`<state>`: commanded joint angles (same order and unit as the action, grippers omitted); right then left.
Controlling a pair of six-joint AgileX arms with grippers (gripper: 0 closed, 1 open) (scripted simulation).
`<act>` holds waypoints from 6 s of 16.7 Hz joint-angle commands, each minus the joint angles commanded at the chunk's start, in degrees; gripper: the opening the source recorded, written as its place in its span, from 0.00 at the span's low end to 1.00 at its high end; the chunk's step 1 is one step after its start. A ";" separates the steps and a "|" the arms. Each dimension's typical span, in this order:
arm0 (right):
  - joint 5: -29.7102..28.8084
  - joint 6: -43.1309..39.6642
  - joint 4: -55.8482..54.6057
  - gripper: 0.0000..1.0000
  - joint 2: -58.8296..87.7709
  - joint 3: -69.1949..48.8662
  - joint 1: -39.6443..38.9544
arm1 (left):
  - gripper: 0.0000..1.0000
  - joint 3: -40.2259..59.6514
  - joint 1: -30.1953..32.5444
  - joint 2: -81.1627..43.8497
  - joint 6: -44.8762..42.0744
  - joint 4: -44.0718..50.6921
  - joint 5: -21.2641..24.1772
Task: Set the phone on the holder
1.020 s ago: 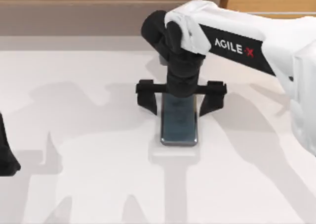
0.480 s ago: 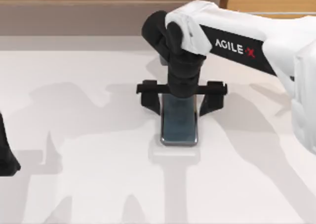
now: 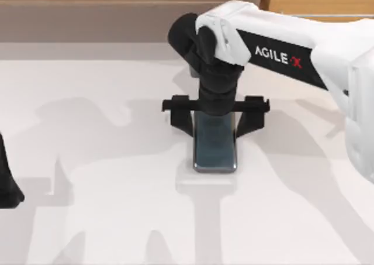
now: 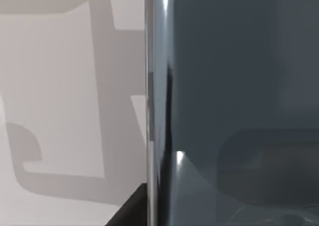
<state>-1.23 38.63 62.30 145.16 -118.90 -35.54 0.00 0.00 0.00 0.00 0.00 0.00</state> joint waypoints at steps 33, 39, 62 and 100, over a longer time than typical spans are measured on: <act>-6.21 -4.12 -11.13 0.00 -26.84 9.45 5.25 | 1.00 0.00 0.00 0.00 0.00 0.00 0.00; -12.85 -7.58 -25.00 0.00 -42.64 24.61 10.18 | 1.00 0.00 0.00 0.00 0.00 0.00 0.00; -38.57 -15.48 -57.09 0.00 -66.55 69.60 21.04 | 1.00 0.00 0.00 0.00 0.00 0.00 0.00; -33.78 -19.37 -66.72 1.00 -57.30 67.58 26.90 | 1.00 0.00 0.00 0.00 0.00 0.00 0.00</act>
<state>-35.00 19.26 -4.42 87.86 -51.32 -8.64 0.00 0.00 0.00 0.00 0.00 0.00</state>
